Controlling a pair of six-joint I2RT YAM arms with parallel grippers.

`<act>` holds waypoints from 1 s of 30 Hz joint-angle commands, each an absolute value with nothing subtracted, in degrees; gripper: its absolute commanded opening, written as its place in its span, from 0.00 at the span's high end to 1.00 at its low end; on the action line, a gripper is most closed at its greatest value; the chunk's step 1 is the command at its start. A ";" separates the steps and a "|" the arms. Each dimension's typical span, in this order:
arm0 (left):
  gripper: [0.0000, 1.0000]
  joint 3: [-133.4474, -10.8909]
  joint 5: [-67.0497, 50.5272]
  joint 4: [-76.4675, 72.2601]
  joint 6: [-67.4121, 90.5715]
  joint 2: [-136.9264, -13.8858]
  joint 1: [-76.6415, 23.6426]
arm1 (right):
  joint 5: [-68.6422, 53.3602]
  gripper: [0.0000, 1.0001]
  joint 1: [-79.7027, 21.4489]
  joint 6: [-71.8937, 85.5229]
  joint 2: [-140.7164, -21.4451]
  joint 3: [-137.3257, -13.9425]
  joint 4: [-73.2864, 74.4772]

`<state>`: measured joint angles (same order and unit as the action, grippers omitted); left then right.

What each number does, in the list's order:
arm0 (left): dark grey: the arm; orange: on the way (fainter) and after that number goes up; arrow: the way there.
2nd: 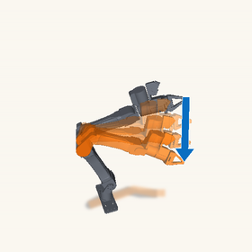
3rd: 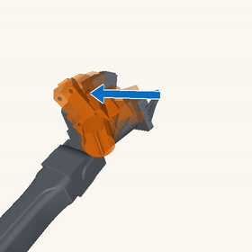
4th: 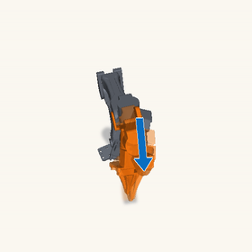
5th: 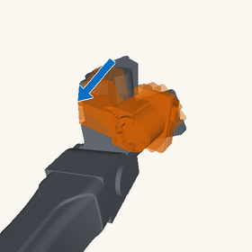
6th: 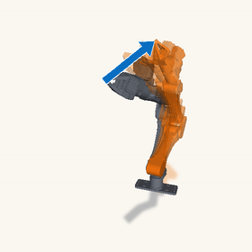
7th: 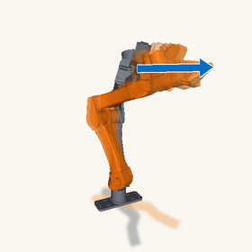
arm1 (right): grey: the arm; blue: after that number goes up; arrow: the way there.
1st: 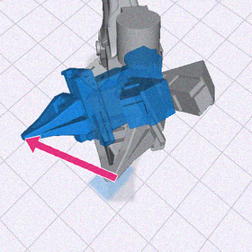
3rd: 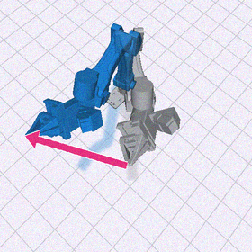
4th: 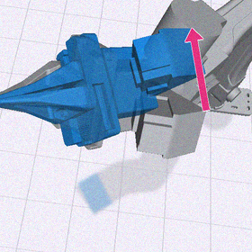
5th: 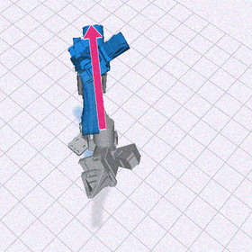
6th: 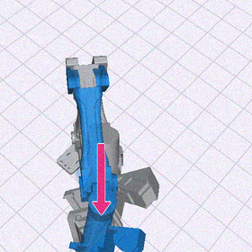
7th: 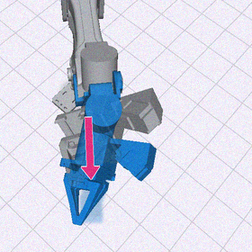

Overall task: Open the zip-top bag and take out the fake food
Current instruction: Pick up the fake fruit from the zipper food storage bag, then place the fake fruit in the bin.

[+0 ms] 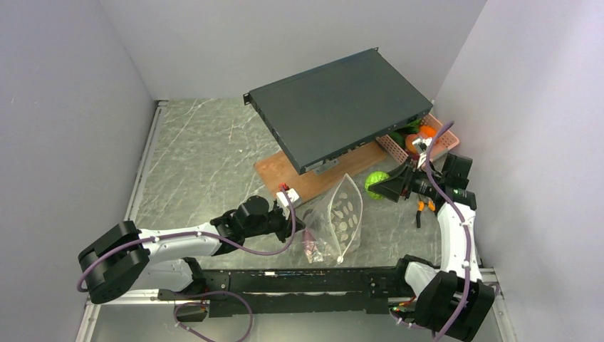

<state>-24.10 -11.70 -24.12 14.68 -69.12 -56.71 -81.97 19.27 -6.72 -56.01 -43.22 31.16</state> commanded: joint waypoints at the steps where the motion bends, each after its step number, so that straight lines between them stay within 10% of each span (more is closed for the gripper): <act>1: 1.00 -23.76 -11.61 -25.83 14.17 -67.92 -56.87 | -80.01 1.00 20.56 3.11 -55.43 -40.98 21.53; 30: 1.00 -23.47 -11.26 -25.07 13.50 -67.17 -56.79 | -58.12 1.00 25.16 26.30 -61.99 -37.36 9.67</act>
